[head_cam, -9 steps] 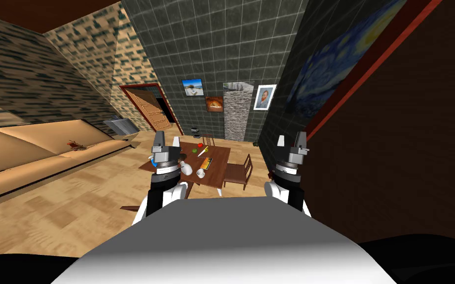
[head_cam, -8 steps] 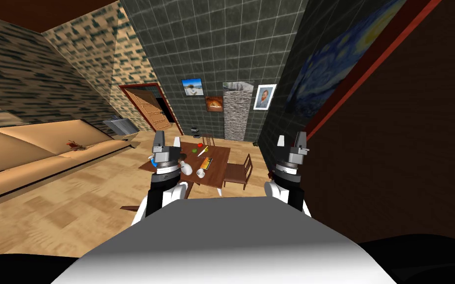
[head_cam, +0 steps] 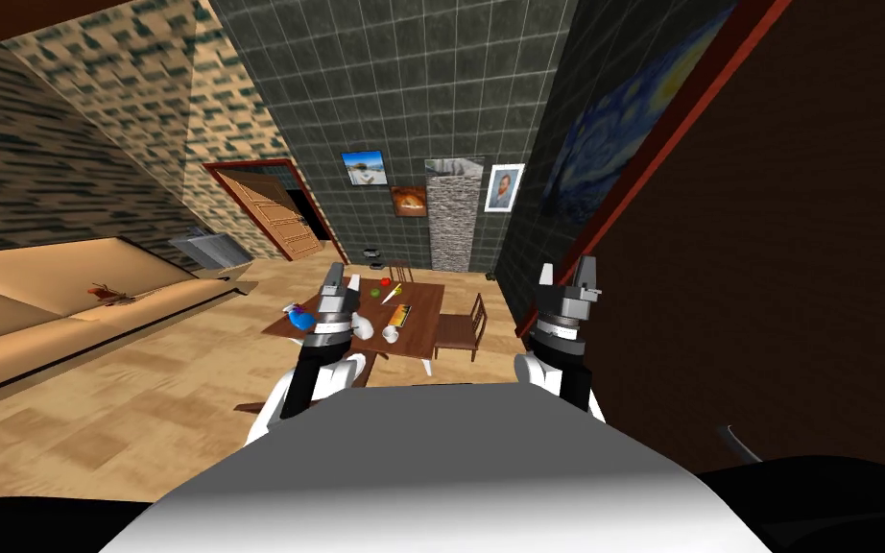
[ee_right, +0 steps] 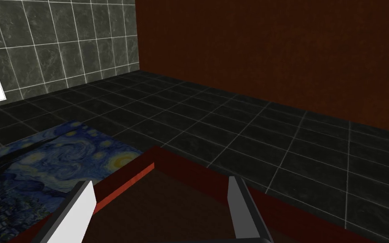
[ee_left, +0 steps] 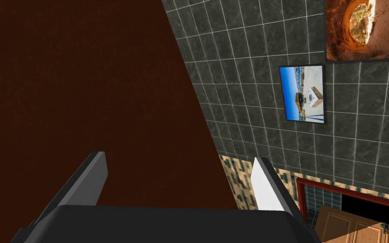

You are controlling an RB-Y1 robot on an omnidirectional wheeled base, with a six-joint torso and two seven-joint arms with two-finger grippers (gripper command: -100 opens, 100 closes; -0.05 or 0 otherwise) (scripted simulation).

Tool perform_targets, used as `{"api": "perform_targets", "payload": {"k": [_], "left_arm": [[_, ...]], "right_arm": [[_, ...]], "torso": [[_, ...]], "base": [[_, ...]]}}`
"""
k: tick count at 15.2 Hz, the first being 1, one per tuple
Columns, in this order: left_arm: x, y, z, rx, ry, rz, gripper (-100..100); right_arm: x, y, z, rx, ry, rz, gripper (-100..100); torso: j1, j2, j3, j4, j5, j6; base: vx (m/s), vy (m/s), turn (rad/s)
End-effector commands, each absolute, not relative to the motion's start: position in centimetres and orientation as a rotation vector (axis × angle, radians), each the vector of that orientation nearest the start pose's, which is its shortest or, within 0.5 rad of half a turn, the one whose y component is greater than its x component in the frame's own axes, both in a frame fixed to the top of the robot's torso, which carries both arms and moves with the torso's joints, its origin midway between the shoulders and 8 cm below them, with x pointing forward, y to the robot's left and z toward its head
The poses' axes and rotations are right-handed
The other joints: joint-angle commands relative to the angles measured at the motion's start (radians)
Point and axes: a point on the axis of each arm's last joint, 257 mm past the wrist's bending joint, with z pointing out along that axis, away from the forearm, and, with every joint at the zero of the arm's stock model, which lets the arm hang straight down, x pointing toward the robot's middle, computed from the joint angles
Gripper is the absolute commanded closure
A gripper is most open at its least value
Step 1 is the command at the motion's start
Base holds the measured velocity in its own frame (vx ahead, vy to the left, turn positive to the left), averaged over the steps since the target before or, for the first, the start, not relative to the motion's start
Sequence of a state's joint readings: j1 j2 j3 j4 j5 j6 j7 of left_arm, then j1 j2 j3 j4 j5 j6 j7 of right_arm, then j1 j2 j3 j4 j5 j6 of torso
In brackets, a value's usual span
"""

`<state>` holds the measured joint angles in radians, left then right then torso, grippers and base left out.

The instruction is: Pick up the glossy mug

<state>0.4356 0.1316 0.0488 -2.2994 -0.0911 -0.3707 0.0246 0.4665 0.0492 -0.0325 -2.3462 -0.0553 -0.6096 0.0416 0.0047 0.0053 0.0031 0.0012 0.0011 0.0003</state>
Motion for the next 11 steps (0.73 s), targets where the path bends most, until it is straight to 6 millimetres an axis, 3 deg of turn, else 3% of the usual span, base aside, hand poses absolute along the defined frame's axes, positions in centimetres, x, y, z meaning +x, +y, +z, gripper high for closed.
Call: {"api": "perform_targets", "payload": {"k": [1, 2, 3, 4, 7, 9, 10, 11], "left_arm": [[38.3, 28.1, 0.9, -0.582, 0.852, -1.175, -100], [38.3, 28.1, 0.9, -0.582, 0.852, -1.175, -100], [39.4, 28.8, -0.6, -0.608, 0.896, -1.144, -100], [39.4, 28.8, -0.6, -0.608, 0.896, -1.144, -100], [41.4, 30.8, -3.8, -0.666, 0.978, -1.076, -100], [41.5, 30.9, -4.1, -0.674, 0.984, -1.072, -100], [42.5, 32.2, -6.0, -0.712, 1.027, -1.032, -100], [42.5, 32.2, -6.1, -0.714, 1.028, -1.031, -100]], "right_arm": [[30.5, -29.2, 8.2, 0.541, 0.4, 1.311, 0], [30.5, -29.2, 8.2, 0.541, 0.4, 1.311, 0], [30.5, -29.2, 8.2, 0.541, 0.4, 1.311, 0], [30.5, -29.2, 8.2, 0.541, 0.4, 1.311, 0], [30.5, -29.2, 8.2, 0.541, 0.4, 1.311, 0], [30.5, -29.2, 8.2, 0.541, 0.4, 1.311, 0], [30.5, -29.2, 8.1, 0.541, 0.4, 1.311, 0], [30.5, -29.2, 8.2, 0.541, 0.4, 1.311, 0]], "torso": [[0.0, 0.0, 0.0, 0.0, 0.0, 0.0], [0.001, -0.001, 0.0, 0.0, 0.0, 0.0], [0.001, -0.001, -0.001, 0.0, 0.0, 0.0], [0.001, -0.002, -0.001, 0.0, 0.0, 0.0], [0.0, -0.002, -0.001, -0.001, 0.0, 0.0], [0.0, -0.002, -0.001, 0.0, 0.0, 0.0], [-0.001, -0.003, -0.002, -0.001, 0.0, 0.0], [-0.001, -0.003, -0.002, -0.001, 0.0, 0.0]], "base": [[-0.05, 0.063, -0.142], [-0.048, 0.062, -0.119], [-0.049, 0.056, -0.173], [-0.047, 0.047, -0.144], [-0.049, 0.046, -0.163], [-0.044, 0.042, -0.112], [-0.03, 0.037, -0.127], [-0.031, 0.037, -0.153]]}}
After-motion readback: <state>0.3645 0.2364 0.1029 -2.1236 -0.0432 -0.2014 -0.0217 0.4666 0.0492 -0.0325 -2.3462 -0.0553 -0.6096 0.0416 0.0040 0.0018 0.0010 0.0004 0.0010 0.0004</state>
